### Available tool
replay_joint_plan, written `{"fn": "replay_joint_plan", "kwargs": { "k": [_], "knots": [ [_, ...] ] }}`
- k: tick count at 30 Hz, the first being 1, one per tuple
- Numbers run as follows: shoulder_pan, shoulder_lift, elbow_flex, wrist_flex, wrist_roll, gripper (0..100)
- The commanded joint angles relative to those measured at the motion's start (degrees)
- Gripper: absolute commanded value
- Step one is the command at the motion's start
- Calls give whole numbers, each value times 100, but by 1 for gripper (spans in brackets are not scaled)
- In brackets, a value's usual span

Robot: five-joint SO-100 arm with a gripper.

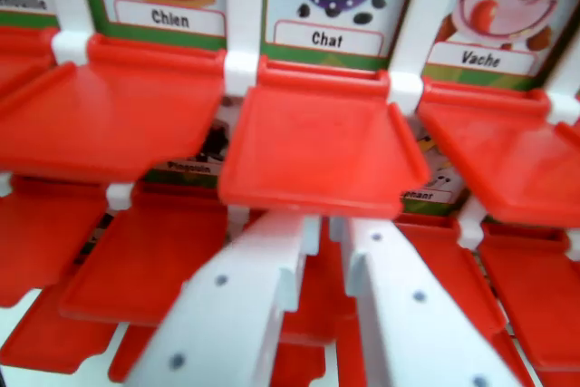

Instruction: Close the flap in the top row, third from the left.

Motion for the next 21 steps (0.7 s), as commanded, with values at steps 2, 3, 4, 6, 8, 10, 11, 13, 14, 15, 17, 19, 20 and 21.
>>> {"fn": "replay_joint_plan", "kwargs": {
  "k": [2, 3, 4, 6, 8, 10, 11, 13, 14, 15, 17, 19, 20, 21],
  "knots": [
    [-62, 44, -800, -141, -9, 0],
    [-62, 0, -853, -141, -9, 0],
    [-62, -44, -923, -141, -26, 0],
    [-62, -132, -1081, -132, -53, 0],
    [-70, -176, -1213, -114, -70, 0],
    [-70, -211, -1354, -114, -70, 0],
    [-79, -229, -1424, -105, -70, 0],
    [-105, -237, -1529, -88, -53, 0],
    [-114, -237, -1564, -62, -53, 0],
    [-123, -220, -1582, -62, -44, 0],
    [-141, -176, -1608, -62, -44, 0],
    [-167, -141, -1626, -62, -18, 0],
    [-176, -123, -1652, -44, -9, 0],
    [-176, -105, -1670, -44, -9, 0]
  ]
}}
